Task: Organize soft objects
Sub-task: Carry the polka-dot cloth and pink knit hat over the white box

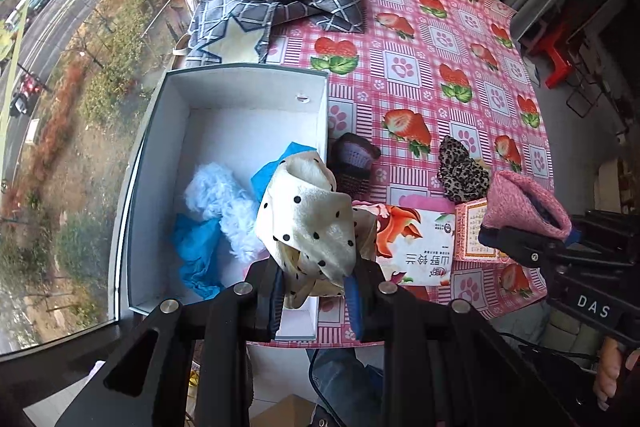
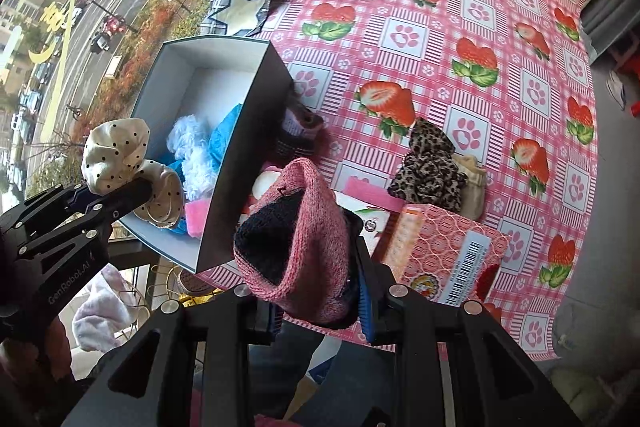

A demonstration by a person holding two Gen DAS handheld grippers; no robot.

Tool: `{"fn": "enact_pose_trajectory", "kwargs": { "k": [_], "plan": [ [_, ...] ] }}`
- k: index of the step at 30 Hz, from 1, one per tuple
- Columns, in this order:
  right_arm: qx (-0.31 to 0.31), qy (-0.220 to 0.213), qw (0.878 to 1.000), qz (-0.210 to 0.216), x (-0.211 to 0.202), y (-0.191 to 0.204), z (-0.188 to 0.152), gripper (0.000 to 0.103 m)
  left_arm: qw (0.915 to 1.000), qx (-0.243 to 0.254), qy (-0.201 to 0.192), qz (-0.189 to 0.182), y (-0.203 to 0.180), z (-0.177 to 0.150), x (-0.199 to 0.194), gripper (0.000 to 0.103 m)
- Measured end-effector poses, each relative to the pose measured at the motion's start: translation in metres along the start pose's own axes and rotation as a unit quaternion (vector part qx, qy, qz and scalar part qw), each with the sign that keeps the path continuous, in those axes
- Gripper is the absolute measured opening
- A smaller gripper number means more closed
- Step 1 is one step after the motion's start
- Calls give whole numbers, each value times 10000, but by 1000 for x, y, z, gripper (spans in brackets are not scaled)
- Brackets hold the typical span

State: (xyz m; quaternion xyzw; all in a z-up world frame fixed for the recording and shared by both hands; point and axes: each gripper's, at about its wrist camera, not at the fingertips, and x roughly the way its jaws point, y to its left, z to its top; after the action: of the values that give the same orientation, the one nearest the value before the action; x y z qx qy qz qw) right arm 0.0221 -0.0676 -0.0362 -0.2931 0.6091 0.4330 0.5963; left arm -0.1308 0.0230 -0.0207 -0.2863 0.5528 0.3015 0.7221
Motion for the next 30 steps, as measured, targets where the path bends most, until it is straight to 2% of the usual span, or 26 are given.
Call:
{"fn": "enact_pose_trajectory", "kwargs": {
  "k": [20,30],
  "plan": [
    [-626,123,9980,-41,15,54,23,30,9984,-570,2,31,51,-8,1,28],
    [-784,178,9967,-81,20,66,32,30,9974,-714,21,12,64,-6,5,28]
  ]
}}
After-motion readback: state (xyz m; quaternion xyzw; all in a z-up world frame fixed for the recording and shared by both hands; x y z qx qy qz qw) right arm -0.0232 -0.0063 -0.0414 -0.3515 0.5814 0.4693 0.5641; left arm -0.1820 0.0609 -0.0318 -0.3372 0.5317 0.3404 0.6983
